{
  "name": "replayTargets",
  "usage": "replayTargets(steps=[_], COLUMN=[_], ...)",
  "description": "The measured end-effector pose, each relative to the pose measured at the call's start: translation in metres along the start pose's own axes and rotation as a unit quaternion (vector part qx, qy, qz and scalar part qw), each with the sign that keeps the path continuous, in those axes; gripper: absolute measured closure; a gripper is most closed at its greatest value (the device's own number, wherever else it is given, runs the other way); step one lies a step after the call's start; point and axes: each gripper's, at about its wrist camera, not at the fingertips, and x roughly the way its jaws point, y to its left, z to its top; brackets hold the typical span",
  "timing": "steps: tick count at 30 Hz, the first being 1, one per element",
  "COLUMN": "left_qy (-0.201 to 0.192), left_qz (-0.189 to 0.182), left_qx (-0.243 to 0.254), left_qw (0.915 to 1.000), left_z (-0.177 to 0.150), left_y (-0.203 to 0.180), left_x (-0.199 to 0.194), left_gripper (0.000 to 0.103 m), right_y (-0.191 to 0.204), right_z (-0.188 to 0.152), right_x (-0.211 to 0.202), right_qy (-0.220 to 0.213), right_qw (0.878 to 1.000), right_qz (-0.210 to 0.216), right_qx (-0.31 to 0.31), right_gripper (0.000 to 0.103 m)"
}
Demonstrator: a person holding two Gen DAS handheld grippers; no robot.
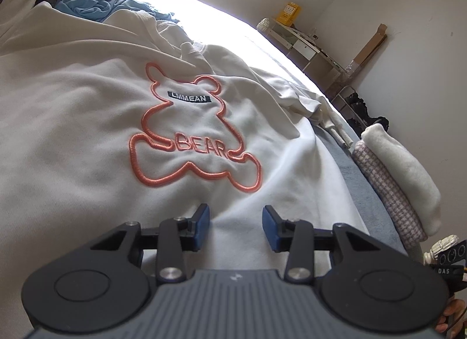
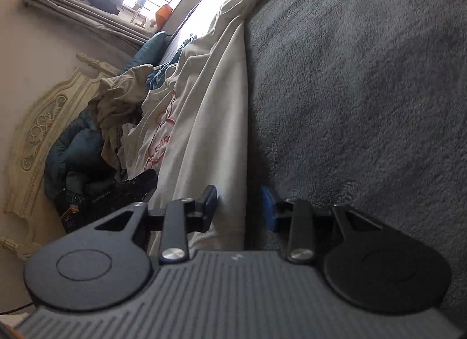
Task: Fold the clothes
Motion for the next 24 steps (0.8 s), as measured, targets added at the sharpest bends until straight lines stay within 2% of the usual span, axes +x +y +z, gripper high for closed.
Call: replayTargets(steps=[2,4,5,6,7,8,11,13,14,17,22,24], left_qy=[-0.004,-0.007,-0.008,-0.008,-0.009,-0.008,-0.006,-0.004,-0.004,-0.003,-0.005,-0.005], left_qz=[0.001,0.003,0.004,0.006,0.008,0.011,0.018,0.022,0.025,0.031,0.041,0.047], left_qx=[0.000,0.003,0.005,0.007,0.009,0.011,0.016,0.020,0.023,0.029,0.037,0.042], left_qw=[1.0000,1.0000,0.9999,0.9999,0.9999,0.9999,0.9997,0.9995,0.9994,0.9991,0.9985,0.9980], left_z=[-0.002,-0.003,-0.003,-0.004,-0.004,-0.004,-0.003,-0.003,-0.003,-0.004,-0.006,-0.006], left_y=[0.001,0.001,0.000,0.000,-0.001,-0.002,-0.005,-0.007,-0.008,-0.010,-0.015,-0.018], left_x=[0.000,0.000,0.001,0.001,0.001,0.001,0.001,0.001,0.001,0.002,0.002,0.002], left_gripper=[0.062,0.062,0.062,0.062,0.062,0.062,0.061,0.061,0.061,0.061,0.059,0.059], right_y=[0.020,0.046,0.063,0.087,0.110,0.131,0.168,0.171,0.172,0.174,0.177,0.176], right_z=[-0.015,-0.029,-0.038,-0.051,-0.067,-0.084,-0.127,-0.141,-0.147,-0.156,-0.155,-0.155], right_x=[-0.003,-0.007,-0.009,-0.007,-0.001,0.008,0.057,0.086,0.099,0.116,0.114,0.110], right_qy=[-0.019,-0.050,-0.069,-0.093,-0.110,-0.125,-0.136,-0.129,-0.125,-0.129,-0.147,-0.150], right_qw=[0.999,0.992,0.985,0.967,0.941,0.906,0.784,0.731,0.709,0.685,0.684,0.688], right_qz=[-0.017,-0.046,-0.067,-0.106,-0.148,-0.192,-0.307,-0.339,-0.351,-0.364,-0.363,-0.360], right_qx=[-0.045,-0.103,-0.144,-0.213,-0.285,-0.357,-0.522,-0.578,-0.599,-0.618,-0.615,-0.612], right_gripper=[0.097,0.098,0.098,0.098,0.098,0.098,0.097,0.097,0.097,0.096,0.095,0.095])
